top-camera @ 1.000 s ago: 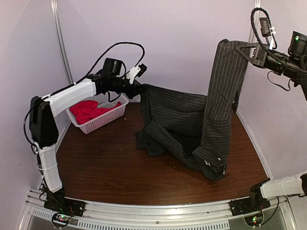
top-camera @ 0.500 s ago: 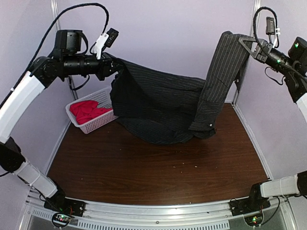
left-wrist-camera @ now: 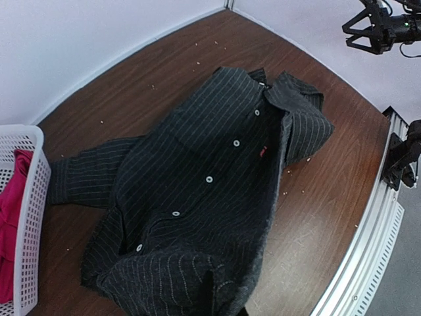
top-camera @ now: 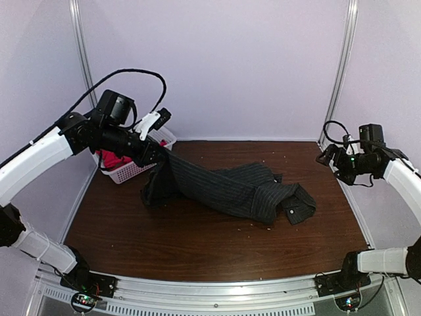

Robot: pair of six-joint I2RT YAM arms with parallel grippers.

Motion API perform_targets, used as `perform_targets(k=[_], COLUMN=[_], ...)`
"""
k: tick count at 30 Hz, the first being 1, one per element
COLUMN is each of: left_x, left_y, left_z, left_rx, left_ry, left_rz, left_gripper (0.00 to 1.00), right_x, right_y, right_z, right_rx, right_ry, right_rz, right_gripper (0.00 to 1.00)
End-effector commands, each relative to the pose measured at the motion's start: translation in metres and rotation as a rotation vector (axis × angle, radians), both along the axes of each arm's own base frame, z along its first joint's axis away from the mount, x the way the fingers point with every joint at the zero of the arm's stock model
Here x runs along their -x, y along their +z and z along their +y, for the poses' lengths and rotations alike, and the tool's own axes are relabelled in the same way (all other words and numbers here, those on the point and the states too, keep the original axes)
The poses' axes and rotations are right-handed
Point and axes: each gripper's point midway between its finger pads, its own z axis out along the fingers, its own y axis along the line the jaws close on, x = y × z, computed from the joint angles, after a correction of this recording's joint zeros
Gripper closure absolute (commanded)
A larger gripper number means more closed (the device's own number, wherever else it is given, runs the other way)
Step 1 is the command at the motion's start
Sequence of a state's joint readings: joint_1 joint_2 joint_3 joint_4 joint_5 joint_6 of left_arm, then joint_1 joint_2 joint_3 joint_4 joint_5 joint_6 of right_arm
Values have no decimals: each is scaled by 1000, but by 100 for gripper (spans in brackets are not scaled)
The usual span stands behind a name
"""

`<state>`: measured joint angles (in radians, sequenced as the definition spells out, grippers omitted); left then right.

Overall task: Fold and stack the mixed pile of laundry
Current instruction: Flatten out the crumpled T-shirt at the center of the board.

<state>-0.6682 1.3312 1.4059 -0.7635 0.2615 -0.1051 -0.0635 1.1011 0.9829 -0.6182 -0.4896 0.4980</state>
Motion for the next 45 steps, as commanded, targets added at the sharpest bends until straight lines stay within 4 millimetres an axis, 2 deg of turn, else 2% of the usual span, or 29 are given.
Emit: perform_targets(k=[1,2,6,8,10,15,18,20,24,25,27,28,30,31,32,33,37,39,41,45], left_x=[5,6,22,31,38,33,27,23,19,17,14,11,4,-1,-8,-17,-48,-54,-58,-55], left_y=[-9,-16,-26,-24,-17,14,29,34,36,36,37,40,47,55,62,69,97,114,134,176], left_z=[-35,-46,-83,-98,-108,-112,-110,-110,-110,-110,-108,-106,-100,-93,-84,-73,-30,-23,-19,-18], left_rx=[-19,-40,-62,-58,-45,3,14,20,26,27,26,25,19,17,7,-7,-53,-81,-89,-44], left_ry=[-62,-79,-183,-239,-276,-256,-220,-200,-175,-167,-143,-126,-74,-34,18,79,270,288,297,276], left_rz=[43,48,55,48,34,-18,-50,-60,-72,-72,-78,-87,-115,-140,-164,-189,-253,-310,-365,-454], left_gripper=[100,100,100,100,100,100,100,100,100,100,100,100,100,100,100,100,100,100,100,100], right_x=[52,62,75,76,74,64,59,54,31,24,13,8,-1,-9,-17,-24,-42,-38,-31,-4], right_y=[-24,-24,-29,-45,-63,-87,-94,-97,-111,-119,-134,-139,-139,-127,-107,-83,54,119,176,260], right_z=[-24,-17,31,55,76,121,147,165,177,179,178,176,170,166,160,154,127,112,101,96], right_rx=[53,36,-97,-140,-131,-88,-146,-204,-221,-216,-179,-157,-129,-123,-107,-78,78,178,252,339], right_ry=[-187,-163,2,74,129,235,276,298,257,246,231,227,224,221,220,217,244,257,260,307], right_rz=[137,143,135,185,242,325,342,342,336,338,355,363,363,332,276,213,-148,-313,-455,-680], right_gripper=[0,0,9,16,16,9,1,1,6,11,28,42,80,96,100,100,100,100,100,100])
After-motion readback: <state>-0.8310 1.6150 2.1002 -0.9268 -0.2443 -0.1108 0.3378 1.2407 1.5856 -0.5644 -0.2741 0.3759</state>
